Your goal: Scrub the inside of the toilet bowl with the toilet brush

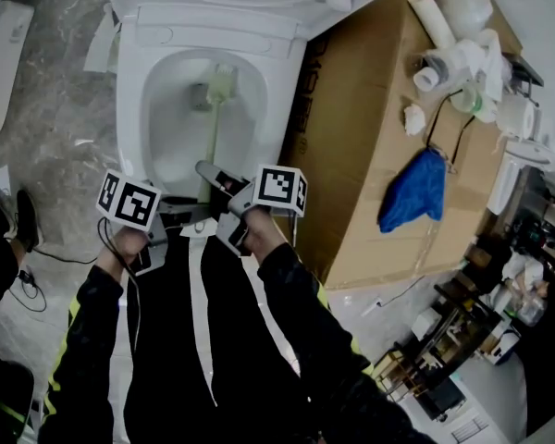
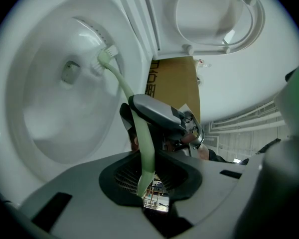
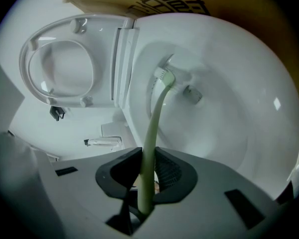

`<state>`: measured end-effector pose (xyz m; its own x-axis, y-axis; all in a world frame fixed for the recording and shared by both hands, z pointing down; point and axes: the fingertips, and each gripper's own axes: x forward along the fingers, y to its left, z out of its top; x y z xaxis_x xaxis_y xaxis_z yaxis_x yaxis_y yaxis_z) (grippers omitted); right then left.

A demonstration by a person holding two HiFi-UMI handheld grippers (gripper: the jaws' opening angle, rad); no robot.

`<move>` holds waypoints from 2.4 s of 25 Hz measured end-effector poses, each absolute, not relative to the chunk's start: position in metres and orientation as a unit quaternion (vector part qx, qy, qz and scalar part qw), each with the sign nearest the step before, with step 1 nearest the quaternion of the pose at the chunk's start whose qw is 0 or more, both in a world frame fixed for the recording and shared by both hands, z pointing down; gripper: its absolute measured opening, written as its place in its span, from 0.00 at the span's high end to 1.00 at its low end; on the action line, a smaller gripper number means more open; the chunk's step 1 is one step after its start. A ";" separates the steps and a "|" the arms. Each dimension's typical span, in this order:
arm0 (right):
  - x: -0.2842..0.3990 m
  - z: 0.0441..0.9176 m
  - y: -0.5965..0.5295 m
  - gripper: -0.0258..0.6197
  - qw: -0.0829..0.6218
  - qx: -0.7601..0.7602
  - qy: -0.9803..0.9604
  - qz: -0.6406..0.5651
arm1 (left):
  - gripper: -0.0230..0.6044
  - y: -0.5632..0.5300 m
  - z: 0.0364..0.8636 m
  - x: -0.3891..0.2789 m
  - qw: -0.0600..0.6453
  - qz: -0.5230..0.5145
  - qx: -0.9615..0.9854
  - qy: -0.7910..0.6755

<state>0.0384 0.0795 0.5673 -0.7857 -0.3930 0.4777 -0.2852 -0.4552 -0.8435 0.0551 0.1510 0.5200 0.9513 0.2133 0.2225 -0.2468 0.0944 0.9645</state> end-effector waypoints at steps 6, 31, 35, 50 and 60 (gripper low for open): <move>0.047 0.567 0.085 0.84 0.046 -0.343 0.510 -0.787 | 0.84 0.157 0.518 0.060 0.738 0.175 0.651 0.009; 0.056 0.553 0.141 0.84 0.049 -0.416 0.429 -0.801 | 0.84 0.208 0.498 0.058 0.762 0.189 0.613 0.091; 0.053 0.552 0.151 0.84 0.049 -0.416 0.420 -0.805 | 0.84 0.217 0.495 0.055 0.768 0.184 0.605 0.098; 0.037 0.537 0.197 0.84 0.062 -0.427 0.356 -0.829 | 0.84 0.254 0.472 0.034 0.790 0.181 0.574 0.118; 0.016 0.529 0.222 0.84 0.070 -0.425 0.314 -0.846 | 0.84 0.273 0.458 0.012 0.802 0.191 0.553 0.121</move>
